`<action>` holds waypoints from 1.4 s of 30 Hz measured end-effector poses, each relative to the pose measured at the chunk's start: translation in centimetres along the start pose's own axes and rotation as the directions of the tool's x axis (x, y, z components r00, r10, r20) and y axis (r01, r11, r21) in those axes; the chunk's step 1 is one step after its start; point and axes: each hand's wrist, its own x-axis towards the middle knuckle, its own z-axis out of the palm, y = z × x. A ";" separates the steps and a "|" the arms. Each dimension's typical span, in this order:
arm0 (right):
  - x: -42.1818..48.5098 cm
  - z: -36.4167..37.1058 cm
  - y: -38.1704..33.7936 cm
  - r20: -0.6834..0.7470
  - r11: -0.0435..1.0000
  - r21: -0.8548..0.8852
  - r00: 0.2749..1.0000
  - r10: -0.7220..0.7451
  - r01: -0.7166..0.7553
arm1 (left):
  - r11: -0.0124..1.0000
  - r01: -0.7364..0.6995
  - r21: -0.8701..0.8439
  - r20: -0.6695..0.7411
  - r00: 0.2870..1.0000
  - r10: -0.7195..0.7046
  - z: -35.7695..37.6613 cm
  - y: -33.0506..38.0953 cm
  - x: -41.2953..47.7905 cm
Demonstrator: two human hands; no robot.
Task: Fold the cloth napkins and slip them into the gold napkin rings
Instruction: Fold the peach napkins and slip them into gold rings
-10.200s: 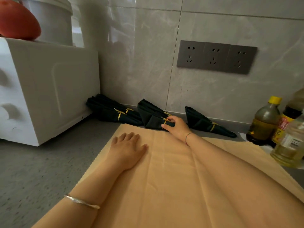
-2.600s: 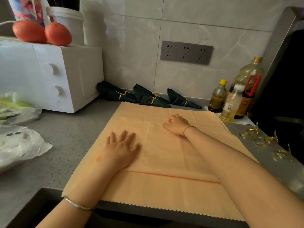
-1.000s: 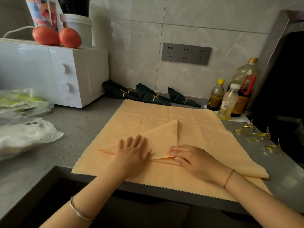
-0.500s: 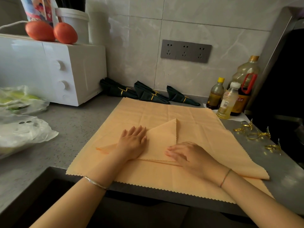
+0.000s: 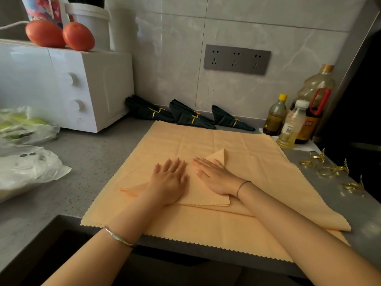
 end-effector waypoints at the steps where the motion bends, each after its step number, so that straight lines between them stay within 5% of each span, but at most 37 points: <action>1: 0.0 -0.2 0.6 -0.005 1.000 -0.007 1.000 0.015 -0.015 | 1.000 -0.004 -0.004 0.000 1.000 0.004 0.0 -0.1 0.1; 11: 0.3 -2.2 6.4 -0.015 0.972 0.006 0.972 0.235 -0.235 | 1.000 -0.007 -0.003 0.015 1.000 0.007 0.0 -0.5 0.3; 18: -2.3 -5.7 11.5 -0.191 0.875 0.368 0.896 0.402 -0.314 | 1.000 -0.001 -0.024 0.054 0.999 0.002 -0.9 0.3 0.7; 27: -3.2 -6.0 14.5 -0.093 0.822 0.409 0.878 0.469 -0.396 | 0.997 -0.066 -0.049 0.026 0.997 0.067 0.5 6.0 3.1; 37: -5.4 -8.9 17.6 -0.041 0.833 -0.023 0.833 0.552 -0.553 | 0.999 -0.030 -0.012 0.015 0.999 0.031 1.1 6.4 3.2; 42: -9.5 -10.7 20.1 -0.102 0.851 -0.016 0.847 0.522 -0.526 | 1.000 -0.029 -0.008 0.015 0.999 0.029 1.0 6.4 3.3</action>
